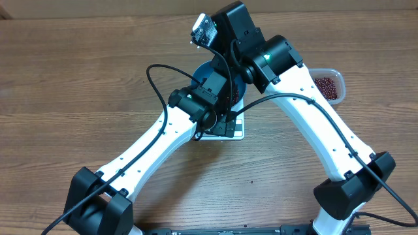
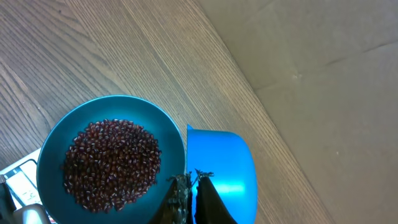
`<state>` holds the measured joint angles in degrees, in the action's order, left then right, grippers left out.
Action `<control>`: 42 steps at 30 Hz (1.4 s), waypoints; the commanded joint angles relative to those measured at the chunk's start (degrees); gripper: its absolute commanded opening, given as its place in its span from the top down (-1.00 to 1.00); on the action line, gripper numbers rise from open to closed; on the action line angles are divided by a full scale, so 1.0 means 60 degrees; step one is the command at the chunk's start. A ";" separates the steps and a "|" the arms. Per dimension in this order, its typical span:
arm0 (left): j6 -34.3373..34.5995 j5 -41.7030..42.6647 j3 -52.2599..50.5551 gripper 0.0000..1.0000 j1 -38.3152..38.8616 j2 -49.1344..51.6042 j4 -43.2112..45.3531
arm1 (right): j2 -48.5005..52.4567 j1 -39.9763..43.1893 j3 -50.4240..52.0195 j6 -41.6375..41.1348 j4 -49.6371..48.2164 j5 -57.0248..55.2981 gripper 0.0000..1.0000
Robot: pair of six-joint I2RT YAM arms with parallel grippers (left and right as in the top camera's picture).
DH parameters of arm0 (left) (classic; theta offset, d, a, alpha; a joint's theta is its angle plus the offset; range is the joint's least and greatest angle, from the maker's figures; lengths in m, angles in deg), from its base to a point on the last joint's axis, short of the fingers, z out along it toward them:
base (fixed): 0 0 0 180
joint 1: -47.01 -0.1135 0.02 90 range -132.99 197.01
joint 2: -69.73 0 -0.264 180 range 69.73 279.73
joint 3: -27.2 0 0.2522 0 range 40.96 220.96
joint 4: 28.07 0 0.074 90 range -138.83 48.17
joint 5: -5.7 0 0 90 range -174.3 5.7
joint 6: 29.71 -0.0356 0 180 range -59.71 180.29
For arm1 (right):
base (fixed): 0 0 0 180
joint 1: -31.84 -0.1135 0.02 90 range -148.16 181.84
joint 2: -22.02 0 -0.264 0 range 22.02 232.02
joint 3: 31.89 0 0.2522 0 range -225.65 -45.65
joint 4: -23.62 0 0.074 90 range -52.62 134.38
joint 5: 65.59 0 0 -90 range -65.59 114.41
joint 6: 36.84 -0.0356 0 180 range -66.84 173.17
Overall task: Scoop item into bowl and weigh 150g on scale
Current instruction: 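Carry the empty scoop back to the clear bean tub, right gripper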
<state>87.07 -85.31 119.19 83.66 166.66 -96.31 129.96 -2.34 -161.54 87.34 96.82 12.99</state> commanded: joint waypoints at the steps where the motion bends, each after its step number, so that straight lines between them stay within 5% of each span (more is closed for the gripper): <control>1: -0.0175 0.0073 0.0036 -0.99 -0.0015 0.0076 0.0095 | -0.0328 -0.0470 -0.0244 0.0084 0.0066 0.0335 0.93; 12: -0.0175 0.0073 0.0036 -0.99 -0.0018 0.0076 0.0095 | -0.0328 0.0284 -0.0244 -0.1588 -0.0157 0.1792 0.93; 25: -0.0175 0.0073 0.0036 -0.99 -0.0018 0.0076 0.0095 | -0.0328 0.3829 -0.0240 -0.4819 0.0729 0.5836 0.93; 42: -0.0175 0.0073 0.0036 -0.99 -0.0015 0.0076 0.0095 | -0.0237 0.7125 0.0652 -0.4940 0.1464 0.4044 0.93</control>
<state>87.09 -85.31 119.19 83.66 166.66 -95.85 129.96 39.52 -160.04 57.98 105.96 41.51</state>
